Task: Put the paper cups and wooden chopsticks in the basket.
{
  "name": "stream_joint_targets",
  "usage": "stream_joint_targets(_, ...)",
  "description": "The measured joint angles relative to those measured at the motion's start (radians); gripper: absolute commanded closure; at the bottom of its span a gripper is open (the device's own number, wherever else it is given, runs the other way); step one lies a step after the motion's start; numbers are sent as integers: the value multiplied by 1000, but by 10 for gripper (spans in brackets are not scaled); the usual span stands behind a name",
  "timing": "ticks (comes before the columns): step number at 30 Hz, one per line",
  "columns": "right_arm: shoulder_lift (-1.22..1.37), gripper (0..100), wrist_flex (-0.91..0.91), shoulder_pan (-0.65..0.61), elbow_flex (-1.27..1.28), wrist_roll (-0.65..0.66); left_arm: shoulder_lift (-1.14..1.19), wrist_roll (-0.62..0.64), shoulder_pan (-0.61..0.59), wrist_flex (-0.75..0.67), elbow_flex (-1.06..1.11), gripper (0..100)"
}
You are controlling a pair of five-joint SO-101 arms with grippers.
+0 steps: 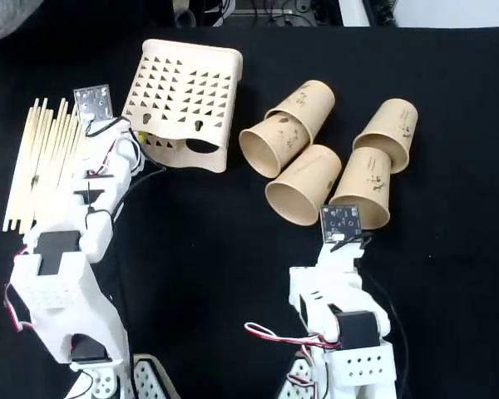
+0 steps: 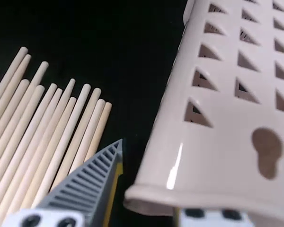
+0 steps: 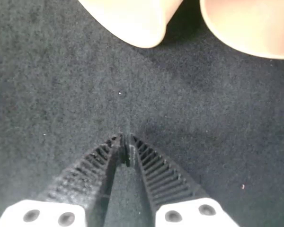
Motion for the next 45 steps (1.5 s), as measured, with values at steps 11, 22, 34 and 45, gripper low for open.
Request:
stream_joint_targets(11,0,985,0,0,0,0,-183,0,-3,0,144,971)
stream_joint_targets(22,0,985,0,0,0,0,-710,0,71,290,341,971)
stream_joint_targets(34,0,985,0,0,0,0,-1208,0,133,767,282,971)
stream_joint_targets(45,0,985,0,0,0,0,-1252,98,133,1048,127,972)
